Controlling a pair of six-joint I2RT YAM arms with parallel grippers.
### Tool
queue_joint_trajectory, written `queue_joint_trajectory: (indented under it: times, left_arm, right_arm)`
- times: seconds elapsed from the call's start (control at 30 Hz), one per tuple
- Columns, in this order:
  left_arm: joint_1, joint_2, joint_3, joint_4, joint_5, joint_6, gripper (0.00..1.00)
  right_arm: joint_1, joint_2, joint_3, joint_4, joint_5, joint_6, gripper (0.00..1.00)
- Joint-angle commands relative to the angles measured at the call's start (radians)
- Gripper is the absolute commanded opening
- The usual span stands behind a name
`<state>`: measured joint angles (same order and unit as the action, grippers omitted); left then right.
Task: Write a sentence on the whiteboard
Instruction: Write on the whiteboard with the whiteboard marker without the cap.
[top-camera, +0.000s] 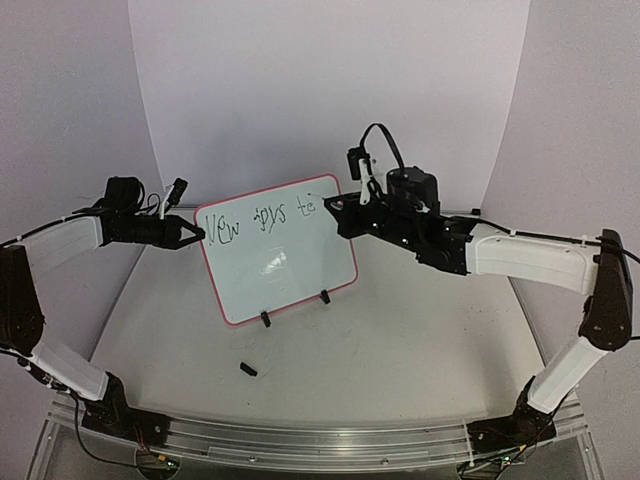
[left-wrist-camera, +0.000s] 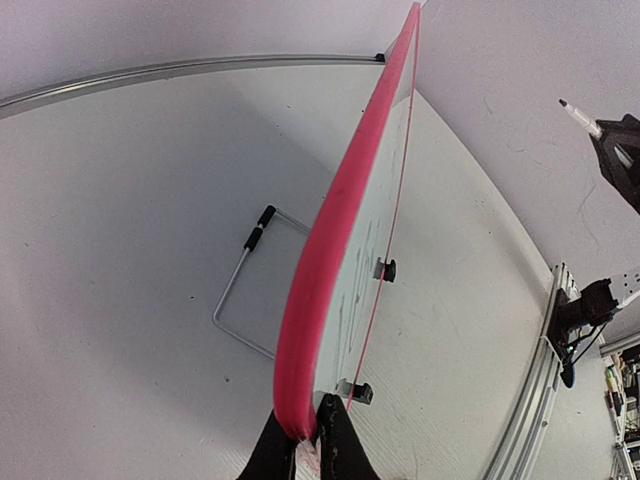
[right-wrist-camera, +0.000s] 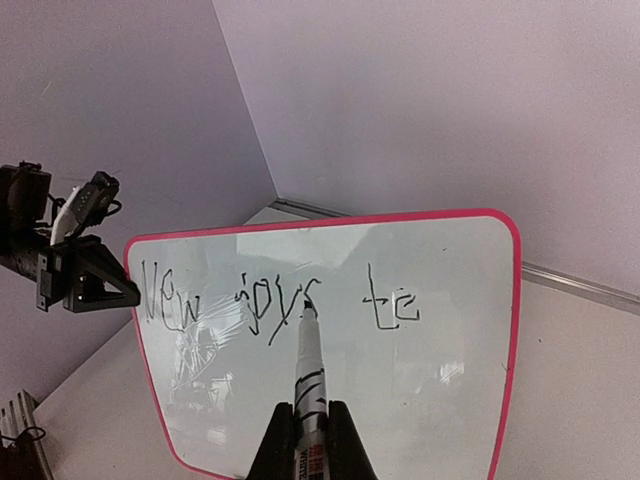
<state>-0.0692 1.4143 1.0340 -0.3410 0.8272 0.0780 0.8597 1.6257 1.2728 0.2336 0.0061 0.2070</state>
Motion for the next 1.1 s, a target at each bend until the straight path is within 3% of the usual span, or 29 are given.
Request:
queue_joint_trajectory:
  times: [0.0, 0.3, 1.07]
  left_arm:
    - [0.001, 0.024, 0.027, -0.032, -0.103, 0.007, 0.0]
    - [0.001, 0.014, 0.025, -0.033, -0.106, 0.008, 0.0]
    - [-0.001, 0.02, 0.025, -0.031, -0.1, 0.003, 0.0]
  right_arm:
    - [0.093, 0.028, 0.028, -0.059, -0.007, -0.014, 0.0]
    - [0.197, 0.234, 0.138, 0.024, -0.157, -0.009, 0.0]
    - [0.227, 0.553, 0.374, 0.028, -0.134, 0.029, 0.0]
